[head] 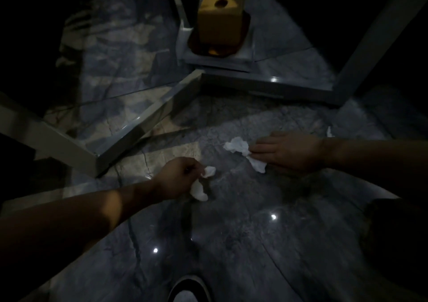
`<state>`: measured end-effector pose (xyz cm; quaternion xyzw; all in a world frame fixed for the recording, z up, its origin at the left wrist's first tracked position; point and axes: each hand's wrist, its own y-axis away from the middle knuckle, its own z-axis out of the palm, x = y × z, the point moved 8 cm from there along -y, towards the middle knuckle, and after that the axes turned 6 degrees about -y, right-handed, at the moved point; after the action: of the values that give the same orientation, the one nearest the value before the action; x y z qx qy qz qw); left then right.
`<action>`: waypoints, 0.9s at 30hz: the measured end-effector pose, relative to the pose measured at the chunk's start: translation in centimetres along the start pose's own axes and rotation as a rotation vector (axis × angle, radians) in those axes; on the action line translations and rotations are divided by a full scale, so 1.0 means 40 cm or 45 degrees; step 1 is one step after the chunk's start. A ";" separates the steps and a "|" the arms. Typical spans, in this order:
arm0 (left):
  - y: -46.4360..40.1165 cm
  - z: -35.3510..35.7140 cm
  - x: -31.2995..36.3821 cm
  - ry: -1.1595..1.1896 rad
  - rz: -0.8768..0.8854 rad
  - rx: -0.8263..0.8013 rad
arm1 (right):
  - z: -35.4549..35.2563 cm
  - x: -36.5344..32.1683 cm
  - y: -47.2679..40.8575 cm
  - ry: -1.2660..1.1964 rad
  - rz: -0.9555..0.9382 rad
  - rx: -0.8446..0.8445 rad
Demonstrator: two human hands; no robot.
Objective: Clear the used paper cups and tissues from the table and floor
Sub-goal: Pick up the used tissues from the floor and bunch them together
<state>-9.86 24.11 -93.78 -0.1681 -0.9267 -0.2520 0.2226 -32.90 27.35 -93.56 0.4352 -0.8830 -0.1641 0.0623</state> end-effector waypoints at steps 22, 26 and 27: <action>-0.067 0.114 0.137 1.114 -0.325 -0.284 | -0.095 0.065 0.216 0.086 0.171 0.235; -0.088 0.079 0.141 0.981 -0.254 -0.146 | -0.099 0.076 0.215 0.114 0.203 0.227; -0.093 0.073 0.144 0.951 -0.266 -0.123 | -0.102 0.075 0.213 0.120 0.209 0.219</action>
<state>-17.25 23.82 -94.63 0.0200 -0.7811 -0.3605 0.5095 -40.08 28.86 -86.90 0.3726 -0.9225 -0.0616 0.0796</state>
